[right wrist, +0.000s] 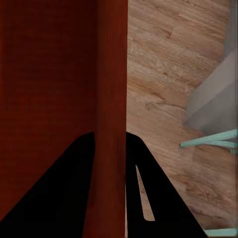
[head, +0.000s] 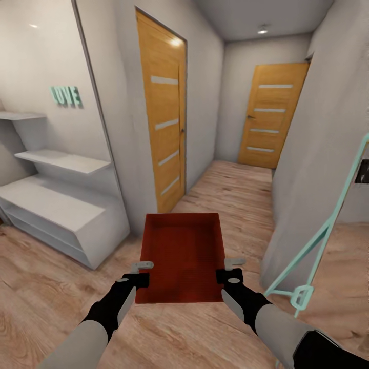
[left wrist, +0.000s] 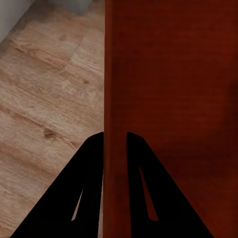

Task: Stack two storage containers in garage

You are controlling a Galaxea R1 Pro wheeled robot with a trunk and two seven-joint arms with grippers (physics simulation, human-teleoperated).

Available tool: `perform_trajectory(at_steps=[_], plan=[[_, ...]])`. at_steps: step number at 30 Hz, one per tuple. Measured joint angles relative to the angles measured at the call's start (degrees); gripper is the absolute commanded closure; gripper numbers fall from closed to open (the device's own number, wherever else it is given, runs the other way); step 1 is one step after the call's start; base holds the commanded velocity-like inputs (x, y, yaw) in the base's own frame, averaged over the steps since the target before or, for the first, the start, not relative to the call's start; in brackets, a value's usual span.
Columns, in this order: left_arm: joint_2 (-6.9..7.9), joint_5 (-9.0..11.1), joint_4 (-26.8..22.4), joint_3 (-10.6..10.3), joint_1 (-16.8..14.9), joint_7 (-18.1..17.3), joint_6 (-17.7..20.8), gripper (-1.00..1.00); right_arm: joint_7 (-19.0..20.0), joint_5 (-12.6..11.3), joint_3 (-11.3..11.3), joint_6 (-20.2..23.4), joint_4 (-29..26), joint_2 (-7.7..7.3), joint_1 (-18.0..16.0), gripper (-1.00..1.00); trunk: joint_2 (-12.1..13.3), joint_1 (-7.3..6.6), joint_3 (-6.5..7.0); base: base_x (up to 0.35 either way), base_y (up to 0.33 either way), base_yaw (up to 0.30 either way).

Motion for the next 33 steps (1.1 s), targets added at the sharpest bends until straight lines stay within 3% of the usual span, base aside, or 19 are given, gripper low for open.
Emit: perform_trajectory(at_steps=[24, 33], plan=[[0.01, 0.0, 0.0, -0.1, 0.0, 0.0, -0.3, 1.00, 0.0, 0.0, 0.0, -0.4, 0.0, 0.00, 0.0, 1.00, 0.0, 0.00, 0.00, 0.323, 0.079, -0.247], [0.02, 0.0, -0.1, -0.1, 0.0, 0.0, -0.2, 1.00, 0.0, 0.0, 0.0, -0.3, 0.1, 0.02, 0.0, 1.00, 0.0, 0.00, 0.00, 0.323, 0.079, -0.045]])
